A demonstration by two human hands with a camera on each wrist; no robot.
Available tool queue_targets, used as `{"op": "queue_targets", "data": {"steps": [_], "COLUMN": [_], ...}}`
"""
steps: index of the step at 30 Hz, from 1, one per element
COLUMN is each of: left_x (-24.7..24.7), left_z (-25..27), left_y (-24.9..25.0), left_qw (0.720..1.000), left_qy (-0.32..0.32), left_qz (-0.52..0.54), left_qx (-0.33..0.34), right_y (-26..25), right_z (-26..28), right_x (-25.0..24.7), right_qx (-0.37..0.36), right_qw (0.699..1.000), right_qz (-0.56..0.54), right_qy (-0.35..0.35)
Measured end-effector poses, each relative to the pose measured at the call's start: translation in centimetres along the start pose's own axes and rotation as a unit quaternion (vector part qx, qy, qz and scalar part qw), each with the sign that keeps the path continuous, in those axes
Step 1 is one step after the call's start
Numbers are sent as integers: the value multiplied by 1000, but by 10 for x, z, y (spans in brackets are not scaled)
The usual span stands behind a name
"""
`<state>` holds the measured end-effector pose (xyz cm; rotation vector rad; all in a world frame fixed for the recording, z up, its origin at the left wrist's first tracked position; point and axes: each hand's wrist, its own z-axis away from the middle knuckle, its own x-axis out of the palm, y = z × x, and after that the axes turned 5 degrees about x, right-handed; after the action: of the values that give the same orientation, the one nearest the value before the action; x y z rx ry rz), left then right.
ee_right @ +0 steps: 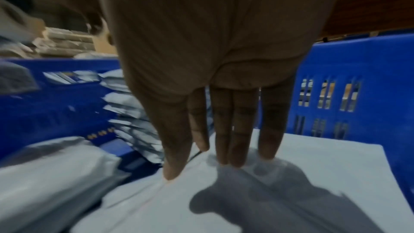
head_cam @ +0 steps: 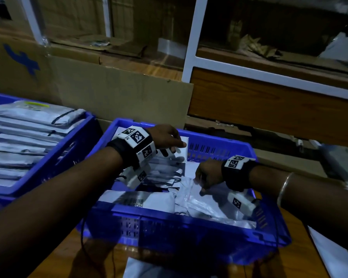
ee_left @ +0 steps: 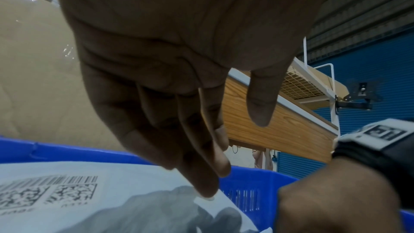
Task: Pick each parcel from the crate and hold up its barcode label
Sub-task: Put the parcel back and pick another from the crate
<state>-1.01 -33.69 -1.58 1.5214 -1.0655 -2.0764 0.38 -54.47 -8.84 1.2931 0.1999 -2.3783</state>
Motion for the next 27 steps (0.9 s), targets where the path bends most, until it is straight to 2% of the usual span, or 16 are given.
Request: {"op": "queue_targets", "data": {"steps": [4,15,20,27], "left_x": [-2,-3,-2,7], "left_z": [1,4,6,11], "left_y": [0,-3,0,4], "left_qw": [1000,1000,1000,1000], "left_qy": [-3,5,2,-9], "left_qz": [-3,14,15,-7], "left_qx": [-1,-17,-20,-7], "right_y": [5,12,21,46], "right_z": [-22,-41,-27,12], "right_x": [4,14,13,-15], "right_qx": [50,41,25,47], "right_qw": [999,996,996,984], "right_qz": [-11,-47,-85,-154], "right_qy": [-17,-64,-13,71]}}
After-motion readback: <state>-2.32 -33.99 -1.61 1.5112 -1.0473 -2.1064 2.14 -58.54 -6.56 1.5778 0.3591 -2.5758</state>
